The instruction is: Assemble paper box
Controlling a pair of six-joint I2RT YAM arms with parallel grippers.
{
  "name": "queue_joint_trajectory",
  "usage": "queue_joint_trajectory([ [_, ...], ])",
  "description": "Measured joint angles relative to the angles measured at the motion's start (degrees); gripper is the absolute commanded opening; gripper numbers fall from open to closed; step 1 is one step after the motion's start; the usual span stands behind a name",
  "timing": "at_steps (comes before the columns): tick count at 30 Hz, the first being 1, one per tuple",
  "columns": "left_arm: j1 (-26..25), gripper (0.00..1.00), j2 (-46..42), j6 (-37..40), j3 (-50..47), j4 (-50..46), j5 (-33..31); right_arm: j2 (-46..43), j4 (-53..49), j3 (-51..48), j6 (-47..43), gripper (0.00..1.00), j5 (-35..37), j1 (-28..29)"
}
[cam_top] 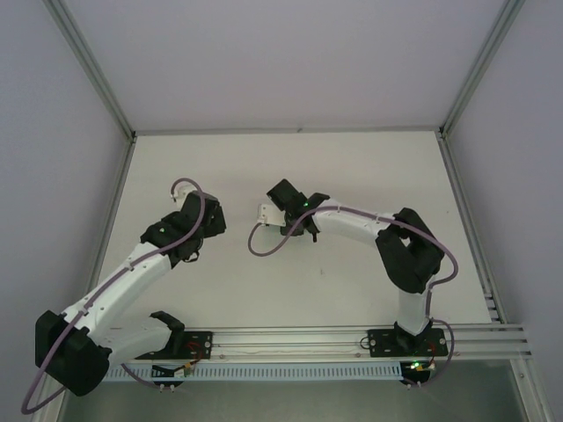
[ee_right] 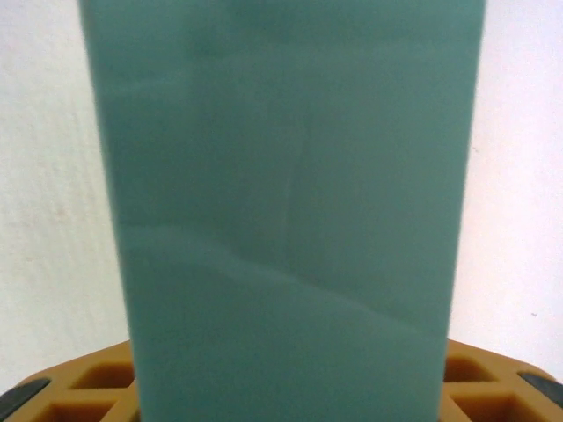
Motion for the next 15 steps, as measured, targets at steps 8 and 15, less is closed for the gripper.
queue_joint_trajectory([
  [8, 0.0, 1.0, -2.19, -0.83, -1.79, -0.39, 0.07, -2.93, 3.61, -7.78, -0.35, 0.66, 6.67, 4.37],
  [15, 0.0, 1.0, -1.77, -0.79, -1.86, 0.0, 0.92, -8.24, -1.29, -14.05, 5.97, 0.89, 5.86, 8.33],
])
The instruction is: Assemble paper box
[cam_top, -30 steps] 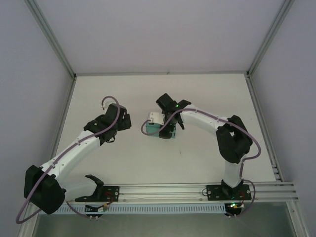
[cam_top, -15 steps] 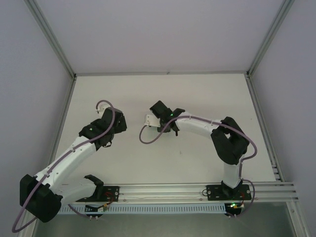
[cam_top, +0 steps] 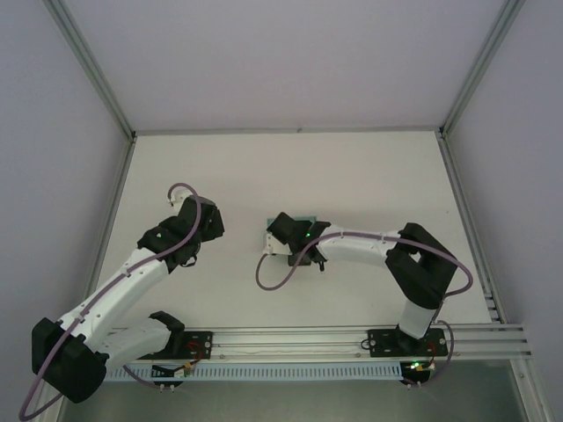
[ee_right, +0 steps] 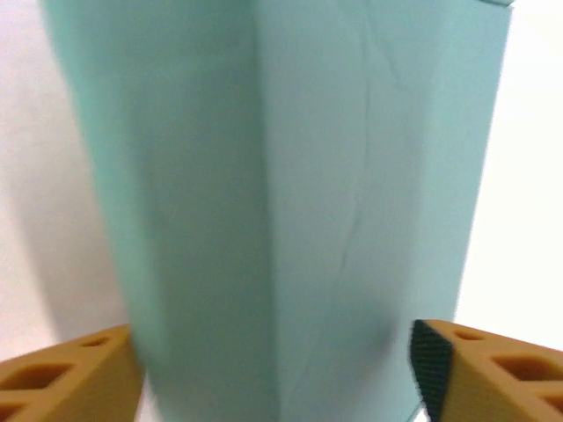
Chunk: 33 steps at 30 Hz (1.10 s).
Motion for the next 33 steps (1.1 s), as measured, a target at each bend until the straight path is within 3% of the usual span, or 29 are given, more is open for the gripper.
queue_joint_trajectory([
  [3, 0.04, 1.0, 1.01, 0.15, 0.0, 0.79, 0.63, -4.17, -2.64, -1.95, 3.32, 1.0, -3.21, 0.76],
  [11, 3.21, 1.0, 3.48, 1.7, 0.0, 5.2, 4.46, -18.82, -3.28, -3.93, 13.53, 1.0, -11.21, -1.05],
  [16, 11.3, 1.0, 3.45, 4.46, -3.08, 14.58, 8.04, -27.69, 7.19, -8.15, 26.97, 1.0, -15.85, -14.93],
  [21, 19.19, 1.0, 4.15, 8.85, -10.86, 28.26, 9.49, -34.47, 19.19, -18.49, 41.79, 1.0, -18.49, -37.24],
  [23, 20.7, 1.0, 6.12, 10.84, -14.64, 35.82, 9.07, -34.27, 24.24, -22.71, 45.13, 1.0, -18.93, -43.41],
  [33, 23.32, 1.0, 19.56, 17.66, -23.85, 63.39, 13.68, -20.46, 47.56, -33.83, 49.05, 1.0, -17.46, -51.3],
])
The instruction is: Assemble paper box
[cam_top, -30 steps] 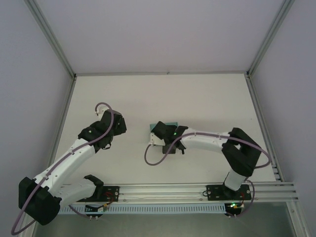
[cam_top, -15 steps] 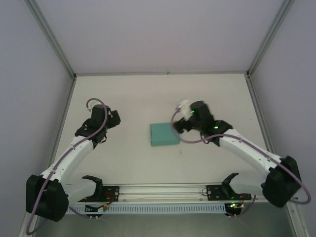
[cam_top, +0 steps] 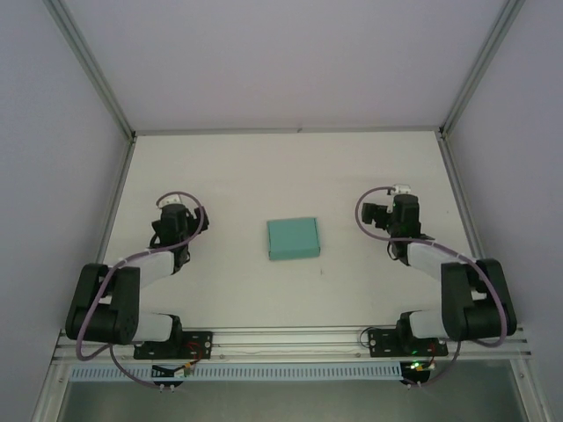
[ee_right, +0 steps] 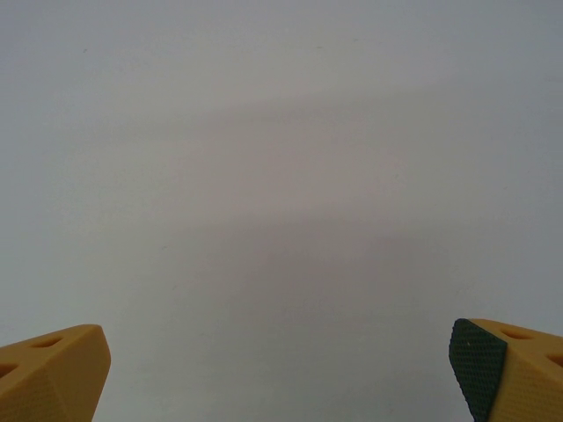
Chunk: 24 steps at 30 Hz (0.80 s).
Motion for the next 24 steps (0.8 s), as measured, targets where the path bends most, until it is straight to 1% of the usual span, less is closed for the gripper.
queue_joint_trajectory([
  [4, 0.48, 1.0, 2.95, 2.36, -3.34, 12.02, 1.07, 1.79, 11.21, -2.93, -0.61, 1.0, -2.05, -0.68],
  [6, 0.72, 1.0, 8.48, 3.43, -4.35, 19.69, 1.97, 4.17, 18.78, -5.53, -1.22, 1.0, -3.96, -0.79],
  [7, 0.76, 1.0, 10.99, 3.82, -4.2, 20.48, 2.91, 6.54, 23.82, -7.23, -1.57, 1.0, -4.7, -0.92],
  [8, 0.76, 1.0, 11.98, 4.07, -3.91, 19.5, 3.43, 8.57, 26.58, -8.35, -1.68, 1.0, -5.09, -0.98],
  [10, 0.79, 1.0, 12.85, 4.94, -3.39, 19.85, 4.15, 10.54, 26.45, -9.33, -1.68, 1.0, -6.03, -1.33],
  [12, 0.72, 1.0, 12.81, 5.4, -2.25, 19.91, 4.87, 10.91, 24.9, -7.87, -1.01, 1.0, -7.69, -2.71],
  [16, 0.72, 1.0, 12.74, 6.23, -1.22, 20.96, 5.46, 10.88, 26.73, -5.6, 0.22, 1.0, -9.49, -5.64],
  [24, 0.72, 1.0, 12.74, 6.58, -1.22, 20.96, 5.7, 10.88, 27.04, -5.49, 0.44, 1.0, -13.05, -5.86],
])
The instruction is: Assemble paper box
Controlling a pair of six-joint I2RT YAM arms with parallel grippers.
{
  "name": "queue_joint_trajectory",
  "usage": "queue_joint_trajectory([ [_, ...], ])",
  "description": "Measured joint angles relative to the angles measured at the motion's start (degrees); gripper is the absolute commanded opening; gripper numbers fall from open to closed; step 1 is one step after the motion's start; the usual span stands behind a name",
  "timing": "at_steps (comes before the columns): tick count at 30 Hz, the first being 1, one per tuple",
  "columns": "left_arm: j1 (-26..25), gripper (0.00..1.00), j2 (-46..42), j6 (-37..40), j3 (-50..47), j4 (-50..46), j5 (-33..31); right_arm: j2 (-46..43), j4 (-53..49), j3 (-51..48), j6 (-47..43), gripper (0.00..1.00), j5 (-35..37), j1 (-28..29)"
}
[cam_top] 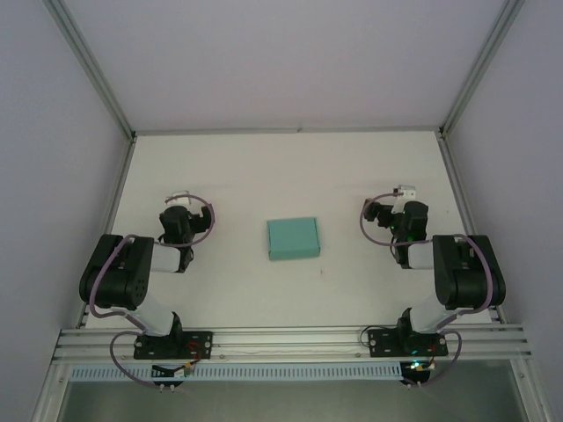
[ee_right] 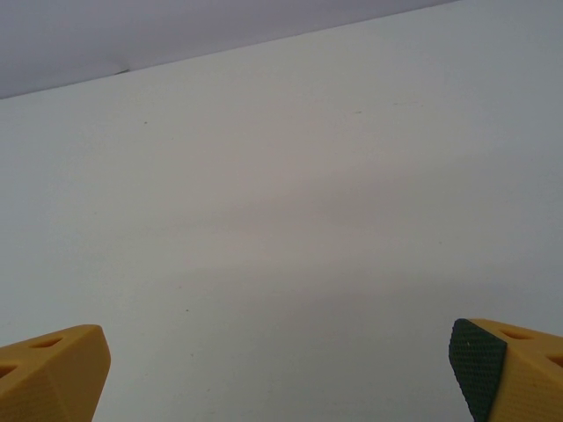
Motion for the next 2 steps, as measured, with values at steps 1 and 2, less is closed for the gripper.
queue_joint_trajectory([
  [1, 0.0, 1.0, 0.0, 0.0, 0.0, 0.0, 0.0, 0.0, -0.02, 0.0, 0.0, 1.0, -0.24, 0.0],
  [2, 0.0, 1.0, 0.0, 0.0, 0.0, 0.0, 0.0, -0.02, -0.02, 0.0, 0.0, 1.0, -0.33, 0.0],
])
